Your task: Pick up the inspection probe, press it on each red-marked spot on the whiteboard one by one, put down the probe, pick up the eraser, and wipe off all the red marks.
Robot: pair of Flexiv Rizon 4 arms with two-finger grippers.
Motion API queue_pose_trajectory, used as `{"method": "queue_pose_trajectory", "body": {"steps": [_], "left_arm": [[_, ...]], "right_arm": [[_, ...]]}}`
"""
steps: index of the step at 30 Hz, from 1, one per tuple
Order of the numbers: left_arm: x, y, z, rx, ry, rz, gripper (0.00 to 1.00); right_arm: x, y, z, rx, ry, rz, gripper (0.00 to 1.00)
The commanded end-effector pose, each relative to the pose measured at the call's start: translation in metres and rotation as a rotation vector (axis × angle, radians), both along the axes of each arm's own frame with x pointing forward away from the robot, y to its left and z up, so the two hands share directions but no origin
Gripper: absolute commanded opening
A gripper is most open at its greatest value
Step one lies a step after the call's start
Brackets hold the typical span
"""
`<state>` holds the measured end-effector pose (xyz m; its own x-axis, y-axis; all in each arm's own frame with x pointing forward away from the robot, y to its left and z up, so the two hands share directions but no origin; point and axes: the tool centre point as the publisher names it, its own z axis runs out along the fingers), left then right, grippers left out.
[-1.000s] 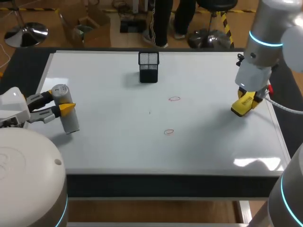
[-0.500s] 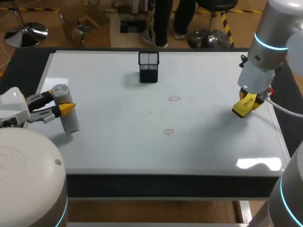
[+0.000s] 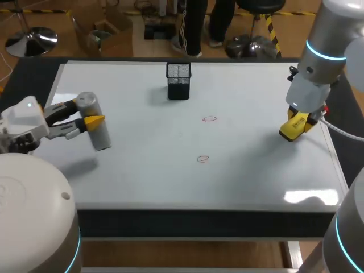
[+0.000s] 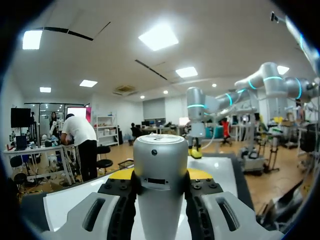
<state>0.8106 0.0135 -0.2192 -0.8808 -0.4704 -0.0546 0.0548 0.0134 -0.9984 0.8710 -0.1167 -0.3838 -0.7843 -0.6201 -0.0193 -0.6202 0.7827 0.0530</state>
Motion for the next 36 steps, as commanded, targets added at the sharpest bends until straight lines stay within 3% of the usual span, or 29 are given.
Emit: {"method": "queue_pose_trajectory", "body": {"steps": [1,15,24,36], "left_arm": [[0.026,-0.028,0.000,-0.004,-0.007,-0.080,0.00],[0.061,-0.132,0.005,0.003,-0.017,-0.320,0.00],[0.082,-0.193,0.000,0.003,-0.020,-0.403,0.00],[0.105,-0.238,-0.016,-0.003,-0.027,-0.442,0.00]], "right_arm": [[0.000,0.000,0.000,-0.003,0.000,0.002,0.00],[0.000,0.000,0.000,-0.003,0.000,0.002,0.00],[0.000,0.000,0.000,-0.003,0.000,0.002,0.00],[0.000,0.000,0.000,-0.003,0.000,0.002,0.00]]}}
